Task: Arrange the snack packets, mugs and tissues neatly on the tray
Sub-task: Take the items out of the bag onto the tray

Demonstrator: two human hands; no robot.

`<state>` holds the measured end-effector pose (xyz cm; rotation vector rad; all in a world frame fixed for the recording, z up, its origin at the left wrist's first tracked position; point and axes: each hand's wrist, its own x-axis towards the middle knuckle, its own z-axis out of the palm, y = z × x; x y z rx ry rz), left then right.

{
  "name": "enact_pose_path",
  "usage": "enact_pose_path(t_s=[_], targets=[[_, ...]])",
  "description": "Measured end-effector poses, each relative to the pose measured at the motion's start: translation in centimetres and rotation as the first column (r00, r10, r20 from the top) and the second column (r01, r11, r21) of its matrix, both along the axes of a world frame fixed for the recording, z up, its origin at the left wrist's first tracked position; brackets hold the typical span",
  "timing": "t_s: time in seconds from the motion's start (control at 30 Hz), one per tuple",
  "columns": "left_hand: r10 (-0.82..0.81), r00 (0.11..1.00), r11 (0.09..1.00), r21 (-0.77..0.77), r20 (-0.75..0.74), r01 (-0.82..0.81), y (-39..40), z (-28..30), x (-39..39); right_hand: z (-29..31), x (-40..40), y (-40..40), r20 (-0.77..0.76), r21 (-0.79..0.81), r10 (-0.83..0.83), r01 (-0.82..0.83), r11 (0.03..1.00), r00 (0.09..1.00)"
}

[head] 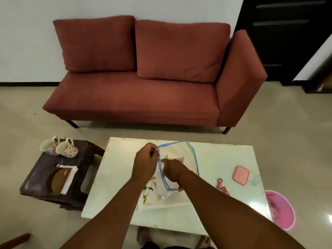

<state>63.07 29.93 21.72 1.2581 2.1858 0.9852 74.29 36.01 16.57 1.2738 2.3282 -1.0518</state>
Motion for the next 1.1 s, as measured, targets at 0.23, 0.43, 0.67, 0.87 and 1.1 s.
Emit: enact_pose_path(t_s=[0.23, 0.43, 0.67, 0.87, 1.1], targets=[[0.057, 0.997, 0.997, 0.048, 0.056, -0.059, 1.0, 2.0, 3.5, 1.2, 3.8, 2.3, 0.11, 0.197, 0.053, -0.074, 0.978, 0.993], [0.169, 0.985, 0.986, 0.017, -0.031, -0.169, 0.5, 1.2, 1.2, 3.2, 3.3, 2.5, -0.255, 0.356, -0.06, 0.151, 0.922, 0.965], [0.402, 0.91, 0.906, -0.101, -0.099, -0.411, -2.7, -1.9, -5.6, 3.6, 2.3, 1.0, -0.602, 0.329, -0.133, 0.396, 0.857, 0.787], [0.459, 0.874, 0.862, -0.156, -0.16, -0.482, -6.0, -4.2, -12.2, -1.9, 0.7, -1.3, -0.632, -0.019, -0.565, 0.718, 0.695, 0.53], [0.389, 0.903, 0.889, -0.185, -0.183, -0.42, -9.6, -7.8, -18.5, -11.8, -4.6, -4.6, -0.277, 0.06, -0.545, 0.581, 0.812, 0.791]])
